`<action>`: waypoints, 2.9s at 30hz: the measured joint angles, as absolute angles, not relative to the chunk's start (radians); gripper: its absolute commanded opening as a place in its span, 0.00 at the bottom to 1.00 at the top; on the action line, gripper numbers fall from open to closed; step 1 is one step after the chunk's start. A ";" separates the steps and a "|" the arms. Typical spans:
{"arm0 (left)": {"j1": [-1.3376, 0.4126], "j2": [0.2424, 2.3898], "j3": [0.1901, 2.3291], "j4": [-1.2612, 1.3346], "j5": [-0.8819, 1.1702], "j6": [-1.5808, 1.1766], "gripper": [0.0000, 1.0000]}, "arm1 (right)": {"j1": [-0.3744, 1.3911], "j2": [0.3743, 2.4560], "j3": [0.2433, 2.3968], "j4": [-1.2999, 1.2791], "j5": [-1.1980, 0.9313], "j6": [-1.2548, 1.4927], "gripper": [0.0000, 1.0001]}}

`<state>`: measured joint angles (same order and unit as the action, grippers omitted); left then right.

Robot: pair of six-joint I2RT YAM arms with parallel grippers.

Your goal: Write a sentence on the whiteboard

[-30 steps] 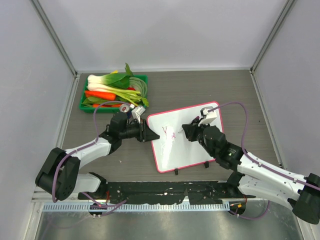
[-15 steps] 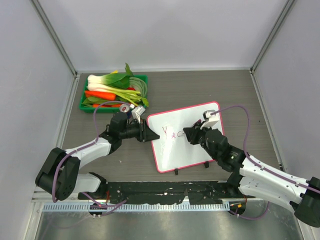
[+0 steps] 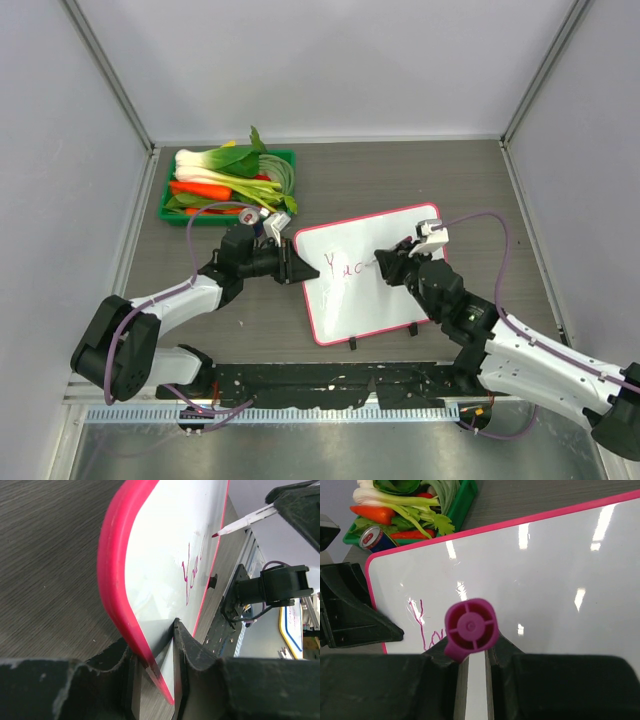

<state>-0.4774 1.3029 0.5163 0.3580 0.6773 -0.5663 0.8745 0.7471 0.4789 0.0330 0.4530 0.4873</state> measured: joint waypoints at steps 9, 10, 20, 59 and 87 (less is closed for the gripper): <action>-0.477 1.303 0.517 0.358 0.678 -0.566 0.00 | 0.873 0.733 0.479 0.029 0.501 0.464 0.01; -0.477 1.303 0.517 0.358 0.678 -0.566 0.00 | 0.873 0.738 0.479 0.029 0.503 0.463 0.01; -0.477 1.303 0.517 0.357 0.678 -0.566 0.00 | 0.864 0.748 0.464 0.066 0.524 0.469 0.01; -0.477 1.307 0.518 0.357 0.678 -0.566 0.00 | 0.862 0.731 0.441 0.037 0.452 0.522 0.01; -0.477 1.307 0.518 0.356 0.678 -0.567 0.00 | 0.855 0.793 0.482 0.080 0.500 0.496 0.01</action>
